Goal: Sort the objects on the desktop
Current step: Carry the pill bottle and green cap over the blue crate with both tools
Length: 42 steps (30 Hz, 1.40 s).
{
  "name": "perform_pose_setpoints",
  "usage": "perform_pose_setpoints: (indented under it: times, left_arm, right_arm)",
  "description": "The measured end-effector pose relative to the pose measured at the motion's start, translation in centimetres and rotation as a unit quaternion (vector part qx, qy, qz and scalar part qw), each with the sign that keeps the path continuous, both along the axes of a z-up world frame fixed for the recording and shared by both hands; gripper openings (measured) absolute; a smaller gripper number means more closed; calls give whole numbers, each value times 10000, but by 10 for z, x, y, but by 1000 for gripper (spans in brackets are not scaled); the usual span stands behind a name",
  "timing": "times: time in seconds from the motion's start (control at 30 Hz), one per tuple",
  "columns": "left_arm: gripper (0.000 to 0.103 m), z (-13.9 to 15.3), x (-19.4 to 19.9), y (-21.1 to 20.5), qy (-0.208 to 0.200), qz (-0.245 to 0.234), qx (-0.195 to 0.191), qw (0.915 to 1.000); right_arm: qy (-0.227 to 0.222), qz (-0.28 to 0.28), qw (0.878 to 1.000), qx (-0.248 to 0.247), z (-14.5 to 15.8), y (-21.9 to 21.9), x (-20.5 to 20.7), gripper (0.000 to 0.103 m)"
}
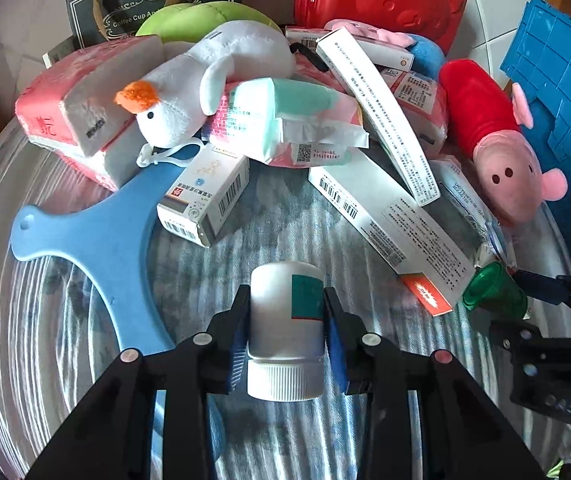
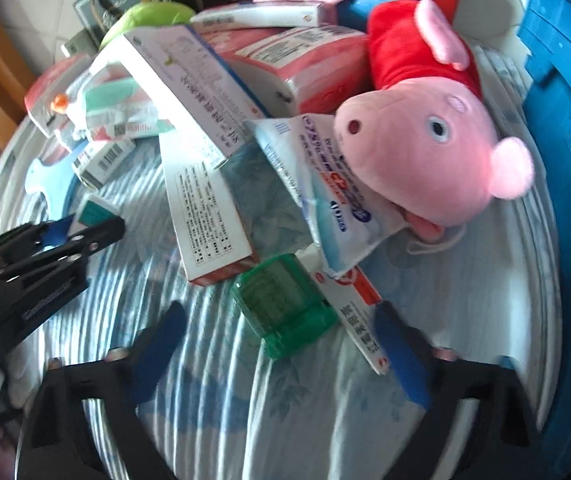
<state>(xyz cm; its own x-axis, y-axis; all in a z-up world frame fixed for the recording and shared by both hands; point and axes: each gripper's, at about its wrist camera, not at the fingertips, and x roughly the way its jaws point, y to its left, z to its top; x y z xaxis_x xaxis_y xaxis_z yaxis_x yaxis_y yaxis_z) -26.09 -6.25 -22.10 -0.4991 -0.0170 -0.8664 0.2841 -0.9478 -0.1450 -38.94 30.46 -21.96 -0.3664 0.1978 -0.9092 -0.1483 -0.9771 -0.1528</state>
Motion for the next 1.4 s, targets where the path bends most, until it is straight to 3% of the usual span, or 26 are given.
perform_pose_setpoints:
  times: [0.07,0.3,0.6,0.87,1.03,1.17,1.27,1.4]
  left_arm:
    - [33,9,11,5,75,22,-35,10000]
    - [33,61,47,25,584,-1,-226,9980]
    - [33,161,68,58,1533,-268,-601,9860]
    - [33,237,83,123,2347,-620,-793,9668]
    - [33,287,80,180,2784,-924,-888,9519]
    - [33,323,68,229,2945,-1218,-687,9454]
    - [33,343,49,267,2812,-1527,-352,9468]
    - [33,362,22,323,2644,-1783,-339,9472]
  right_arm:
    - [49,165,9995,254,1,-7,1,50]
    - [412,299,9987,-32,32,-16,24,49]
    - [1747,655,9823,134,138,-47,70,49]
    - [2746,620,9580,539,236,-43,140,50]
    - [3208,454,9427,794,282,-18,182,50]
    - [3375,273,9361,950,317,18,213,50]
    - [3254,222,9396,1037,341,58,232,50]
    - [2827,81,9506,1276,360,123,245,50]
